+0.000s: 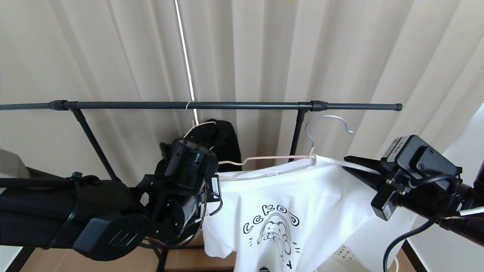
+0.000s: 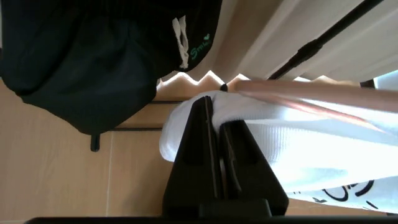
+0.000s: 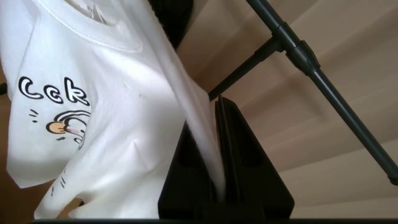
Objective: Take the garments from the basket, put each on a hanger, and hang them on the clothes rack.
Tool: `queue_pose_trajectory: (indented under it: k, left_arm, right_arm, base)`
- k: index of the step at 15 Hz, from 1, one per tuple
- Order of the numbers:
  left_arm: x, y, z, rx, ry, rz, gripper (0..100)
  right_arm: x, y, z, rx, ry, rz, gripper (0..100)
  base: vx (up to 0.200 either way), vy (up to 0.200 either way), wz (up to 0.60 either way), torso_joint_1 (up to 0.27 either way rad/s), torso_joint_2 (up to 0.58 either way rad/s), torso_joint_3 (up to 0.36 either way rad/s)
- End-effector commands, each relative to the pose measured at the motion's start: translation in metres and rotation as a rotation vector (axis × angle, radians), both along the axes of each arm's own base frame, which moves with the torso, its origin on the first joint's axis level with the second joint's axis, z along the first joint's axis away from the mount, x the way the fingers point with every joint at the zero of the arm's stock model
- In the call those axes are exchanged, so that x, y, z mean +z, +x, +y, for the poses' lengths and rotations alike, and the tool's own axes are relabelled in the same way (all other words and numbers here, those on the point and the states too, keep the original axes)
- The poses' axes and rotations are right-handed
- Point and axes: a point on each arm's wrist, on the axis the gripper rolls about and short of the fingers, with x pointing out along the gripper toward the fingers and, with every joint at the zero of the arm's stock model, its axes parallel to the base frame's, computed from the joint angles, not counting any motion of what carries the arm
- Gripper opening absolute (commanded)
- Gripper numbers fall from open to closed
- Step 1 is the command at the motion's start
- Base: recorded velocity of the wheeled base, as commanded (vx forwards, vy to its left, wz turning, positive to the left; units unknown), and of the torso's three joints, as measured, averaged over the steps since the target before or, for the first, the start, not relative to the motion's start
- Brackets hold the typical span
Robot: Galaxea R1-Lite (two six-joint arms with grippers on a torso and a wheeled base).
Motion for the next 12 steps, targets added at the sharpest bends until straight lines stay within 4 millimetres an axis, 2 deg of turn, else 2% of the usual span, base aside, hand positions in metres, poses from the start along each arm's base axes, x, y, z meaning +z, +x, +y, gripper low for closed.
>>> queue_pose_trajectory:
  k: [1, 6, 12]
  left_arm:
    - [0.003, 0.003, 0.005, 0.016, -0.006, -0.008, 0]
    - [0.011, 0.013, 0.013, 0.050, -0.016, -0.032, 0]
    - [0.030, 0.013, 0.010, 0.024, -0.025, -0.085, 0]
  right_arm:
    - [-0.002, 0.000, 0.000, 0.000, -0.005, 0.005, 0]
    - [-0.003, 0.000, 0.000, -0.001, -0.008, 0.010, 0]
    - [-0.006, 0.000, -0.001, -0.003, -0.017, 0.023, 0]
  base:
    - [0.000, 0.000, 0.00, 0.000, 0.00, 0.000]
    - [0.000, 0.000, 0.00, 0.000, 0.00, 0.000]
    - [0.000, 0.000, 0.00, 0.000, 0.00, 0.000]
